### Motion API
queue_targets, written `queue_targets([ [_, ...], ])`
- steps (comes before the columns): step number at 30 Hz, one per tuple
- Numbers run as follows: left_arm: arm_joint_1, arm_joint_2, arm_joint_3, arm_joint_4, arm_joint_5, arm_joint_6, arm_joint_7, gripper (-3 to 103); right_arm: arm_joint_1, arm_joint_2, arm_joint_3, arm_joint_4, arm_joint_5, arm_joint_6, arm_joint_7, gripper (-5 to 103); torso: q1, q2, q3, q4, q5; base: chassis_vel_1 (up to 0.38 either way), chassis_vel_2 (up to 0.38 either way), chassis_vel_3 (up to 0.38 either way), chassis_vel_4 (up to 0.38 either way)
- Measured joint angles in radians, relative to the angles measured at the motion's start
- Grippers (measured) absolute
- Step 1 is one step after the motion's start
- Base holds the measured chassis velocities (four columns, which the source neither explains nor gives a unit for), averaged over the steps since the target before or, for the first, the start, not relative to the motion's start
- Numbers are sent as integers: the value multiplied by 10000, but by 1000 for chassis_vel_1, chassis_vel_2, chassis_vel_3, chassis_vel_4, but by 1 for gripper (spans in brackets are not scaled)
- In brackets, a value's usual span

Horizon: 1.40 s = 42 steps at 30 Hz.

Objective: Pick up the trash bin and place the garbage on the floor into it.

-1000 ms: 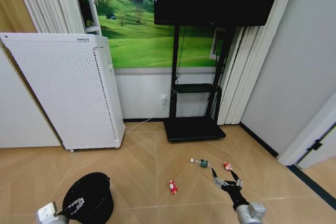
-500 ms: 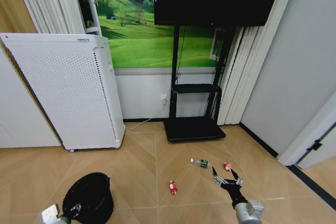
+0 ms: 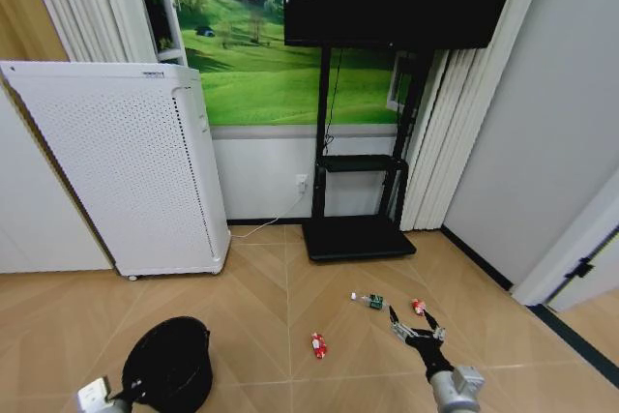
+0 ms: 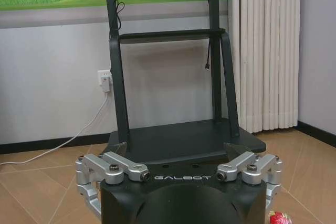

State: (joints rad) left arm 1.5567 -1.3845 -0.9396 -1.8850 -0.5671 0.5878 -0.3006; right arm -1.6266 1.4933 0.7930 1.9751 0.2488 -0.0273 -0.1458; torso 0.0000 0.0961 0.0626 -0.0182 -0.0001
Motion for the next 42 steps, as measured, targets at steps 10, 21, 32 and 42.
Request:
queue_targets([
  [10,-834,430,321,631,1395,-3743,2843,4,-2,61,-90,176,-91,-89,94,100,0,4,4,-1,-5,0,0,0,0],
  [21,-1169,982,457,335,1982,-6352,4711,4,-319,-245,-657,645,509,-1774,-663,100,0,6,5,1,1,0,0,0,0],
  [32,-1915,1864,828,-338,1941,-6077,4784,4,337,-312,-1582,-303,-167,-2312,-768,100,0,7,7,0,1,0,0,0,0],
  [42,-2106,1945,1056,-511,1606,-5365,4420,4,710,-373,-1736,-531,-342,-2340,-766,100,-1,9,6,0,0,-21,17,25,-26],
])
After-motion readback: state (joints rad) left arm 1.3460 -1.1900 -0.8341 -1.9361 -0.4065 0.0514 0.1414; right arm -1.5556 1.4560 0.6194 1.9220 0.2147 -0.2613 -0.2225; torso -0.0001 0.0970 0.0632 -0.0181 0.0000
